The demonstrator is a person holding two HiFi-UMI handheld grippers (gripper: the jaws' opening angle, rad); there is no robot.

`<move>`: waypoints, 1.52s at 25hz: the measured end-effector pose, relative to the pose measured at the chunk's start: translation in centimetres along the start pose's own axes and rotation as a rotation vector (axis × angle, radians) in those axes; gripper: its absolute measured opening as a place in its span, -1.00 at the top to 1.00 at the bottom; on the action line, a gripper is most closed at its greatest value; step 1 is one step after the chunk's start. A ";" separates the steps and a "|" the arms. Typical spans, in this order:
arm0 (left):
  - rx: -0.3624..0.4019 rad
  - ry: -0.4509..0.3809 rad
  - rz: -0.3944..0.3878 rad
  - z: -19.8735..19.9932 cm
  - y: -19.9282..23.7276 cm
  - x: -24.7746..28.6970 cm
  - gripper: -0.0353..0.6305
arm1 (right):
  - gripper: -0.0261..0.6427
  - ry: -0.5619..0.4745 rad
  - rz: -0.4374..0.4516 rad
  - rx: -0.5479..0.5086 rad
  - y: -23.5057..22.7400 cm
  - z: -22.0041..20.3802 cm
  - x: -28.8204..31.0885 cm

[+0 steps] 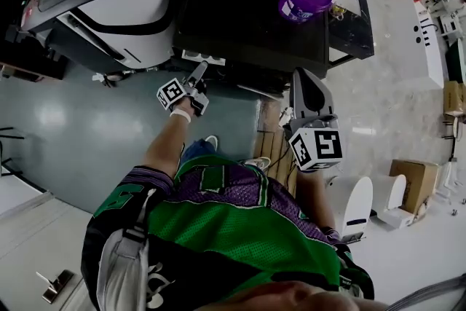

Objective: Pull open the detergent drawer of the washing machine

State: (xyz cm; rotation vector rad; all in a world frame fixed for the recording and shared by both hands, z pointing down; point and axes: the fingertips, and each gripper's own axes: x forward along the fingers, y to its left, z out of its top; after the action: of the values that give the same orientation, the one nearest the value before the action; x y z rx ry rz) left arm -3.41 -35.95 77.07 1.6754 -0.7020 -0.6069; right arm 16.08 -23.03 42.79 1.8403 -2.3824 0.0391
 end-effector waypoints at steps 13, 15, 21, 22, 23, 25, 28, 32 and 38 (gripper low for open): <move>-0.016 0.006 0.025 -2.7 -0.9 -4.8 -0.41 | 0.92 -0.038 0.063 -0.002 -0.7 2.0 -1.7; -0.023 0.001 0.016 -3.0 -1.3 -5.3 -0.41 | 0.92 -0.045 0.065 -0.008 -0.5 2.2 -1.7; -0.032 0.007 0.036 -3.9 -1.1 -6.5 -0.41 | 0.92 -0.067 0.078 -0.001 -0.1 2.5 -1.5; -0.032 0.011 0.041 -4.1 -1.1 -6.8 -0.41 | 0.92 -0.070 0.082 0.002 0.1 2.5 -1.5; -0.034 0.012 0.046 -4.2 -1.1 -7.1 -0.41 | 0.92 -0.071 0.087 0.006 0.3 2.6 -1.4; -0.044 0.006 0.060 -4.5 -1.0 -7.9 -0.41 | 0.92 -0.077 0.100 0.006 0.7 2.8 -1.2; -0.071 -0.030 0.067 -4.9 -0.9 -9.1 -0.31 | 0.92 -0.086 0.117 0.000 1.1 3.5 -1.0; -0.065 -0.018 0.053 -5.1 -1.1 -8.8 -0.30 | 0.92 -0.094 0.129 -0.014 1.4 4.0 -0.7; -0.131 -0.082 0.049 -4.0 -0.5 -7.3 -0.42 | 0.92 -0.081 0.128 -0.024 1.5 3.7 -0.1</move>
State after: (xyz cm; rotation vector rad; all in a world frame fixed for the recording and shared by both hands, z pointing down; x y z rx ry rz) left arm -5.43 -27.90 77.57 1.5151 -0.7439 -0.6759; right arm 14.31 -22.91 39.20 1.7082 -2.5412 -0.0525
